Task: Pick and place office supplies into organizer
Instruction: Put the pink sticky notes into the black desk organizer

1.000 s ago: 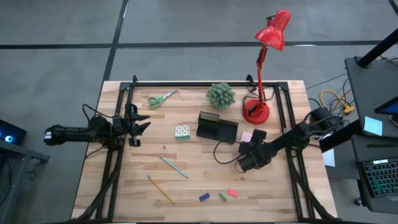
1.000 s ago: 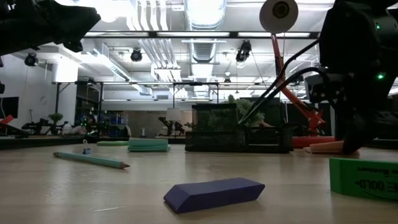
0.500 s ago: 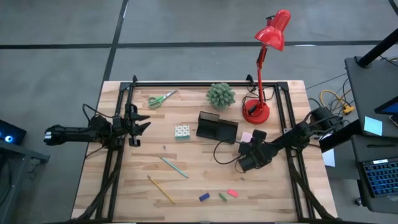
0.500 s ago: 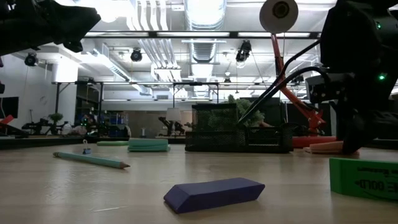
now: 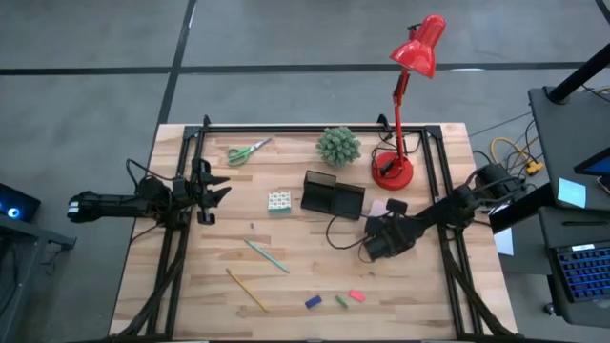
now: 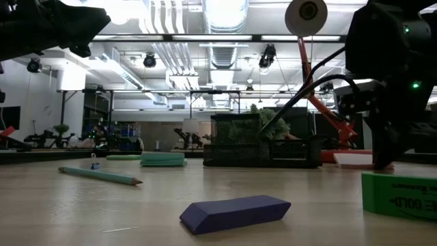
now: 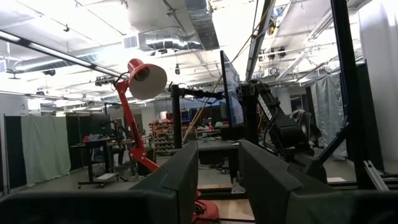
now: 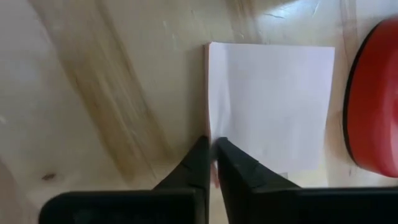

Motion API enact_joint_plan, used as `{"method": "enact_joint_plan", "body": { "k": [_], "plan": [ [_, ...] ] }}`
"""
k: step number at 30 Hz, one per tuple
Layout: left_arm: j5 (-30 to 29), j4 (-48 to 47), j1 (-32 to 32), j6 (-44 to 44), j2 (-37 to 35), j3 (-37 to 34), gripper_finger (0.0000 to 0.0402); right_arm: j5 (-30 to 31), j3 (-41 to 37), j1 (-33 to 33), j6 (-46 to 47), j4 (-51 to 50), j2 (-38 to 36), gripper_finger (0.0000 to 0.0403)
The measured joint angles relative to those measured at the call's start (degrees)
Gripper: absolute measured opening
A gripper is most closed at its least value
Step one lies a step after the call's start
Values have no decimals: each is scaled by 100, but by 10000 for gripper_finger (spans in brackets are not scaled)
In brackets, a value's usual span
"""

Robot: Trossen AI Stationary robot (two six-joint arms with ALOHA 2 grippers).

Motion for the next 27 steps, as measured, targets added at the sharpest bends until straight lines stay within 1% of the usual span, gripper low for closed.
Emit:
{"method": "enact_joint_plan", "body": {
  "k": [8, 13, 19, 27],
  "plan": [
    [0, 0, 0, 0, 0, 0, 105, -7, -2, -21, -1, -7, -22, 9],
    [0, 0, 2, -2, 0, 0, 105, -163, 40, -27, 5, -95, -157, 8],
    [0, 1, 2, -2, -14, 0, 105, -321, 97, -21, 77, -122, -590, 8],
    [1, 2, 2, -2, -12, 0, 105, -319, 99, -12, 197, -246, -1322, 8]
  ]
}}
